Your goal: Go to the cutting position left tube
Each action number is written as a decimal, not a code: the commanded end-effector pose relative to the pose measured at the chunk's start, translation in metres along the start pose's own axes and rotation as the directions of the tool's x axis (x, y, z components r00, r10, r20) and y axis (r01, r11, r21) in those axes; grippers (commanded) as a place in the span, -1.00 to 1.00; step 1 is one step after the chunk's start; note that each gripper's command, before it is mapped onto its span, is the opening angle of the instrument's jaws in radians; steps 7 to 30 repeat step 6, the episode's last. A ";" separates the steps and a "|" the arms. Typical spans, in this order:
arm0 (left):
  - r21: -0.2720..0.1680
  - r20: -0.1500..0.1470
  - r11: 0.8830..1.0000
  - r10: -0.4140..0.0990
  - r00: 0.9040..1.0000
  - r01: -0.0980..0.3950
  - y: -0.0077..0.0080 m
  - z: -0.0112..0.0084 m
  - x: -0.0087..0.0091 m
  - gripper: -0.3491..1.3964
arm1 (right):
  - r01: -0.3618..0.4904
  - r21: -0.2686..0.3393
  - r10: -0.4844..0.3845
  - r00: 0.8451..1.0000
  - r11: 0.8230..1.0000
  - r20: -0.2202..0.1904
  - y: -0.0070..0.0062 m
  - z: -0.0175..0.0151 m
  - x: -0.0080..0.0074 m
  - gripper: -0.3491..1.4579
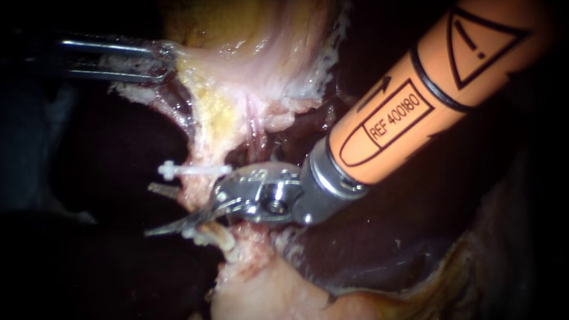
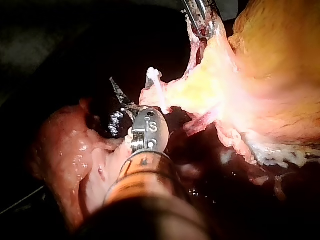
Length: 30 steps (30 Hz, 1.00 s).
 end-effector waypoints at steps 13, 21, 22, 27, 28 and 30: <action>0.000 0.000 1.000 0.000 1.000 0.000 0.0000 0.0000 0.0000 -1.00 | -0.003 -0.001 0.003 1.000 1.000 0.001 0.0001 -0.0001 -0.0002 0.97; 0.000 0.000 1.000 0.000 1.000 0.000 0.0000 0.0000 0.0000 -1.00 | -0.003 -0.001 0.003 1.000 1.000 0.001 0.0001 -0.0001 -0.0002 0.97; 0.000 0.000 1.000 0.000 1.000 0.000 0.0000 0.0000 0.0000 -1.00 | -0.003 -0.001 0.003 1.000 1.000 0.001 0.0001 -0.0001 -0.0002 0.97; 0.000 0.000 1.000 0.000 1.000 0.000 0.0000 0.0000 0.0000 -1.00 | -0.003 -0.001 0.003 1.000 1.000 0.001 0.0001 -0.0001 -0.0002 0.97; 0.000 0.000 1.000 0.000 1.000 0.000 0.0000 0.0000 0.0000 -1.00 | -0.003 -0.001 0.003 1.000 1.000 0.001 0.0001 -0.0001 -0.0002 0.97; 0.000 0.000 1.000 0.000 1.000 0.000 0.0000 0.0000 0.0000 -1.00 | -0.003 -0.001 0.003 1.000 1.000 0.001 0.0001 -0.0001 -0.0002 0.97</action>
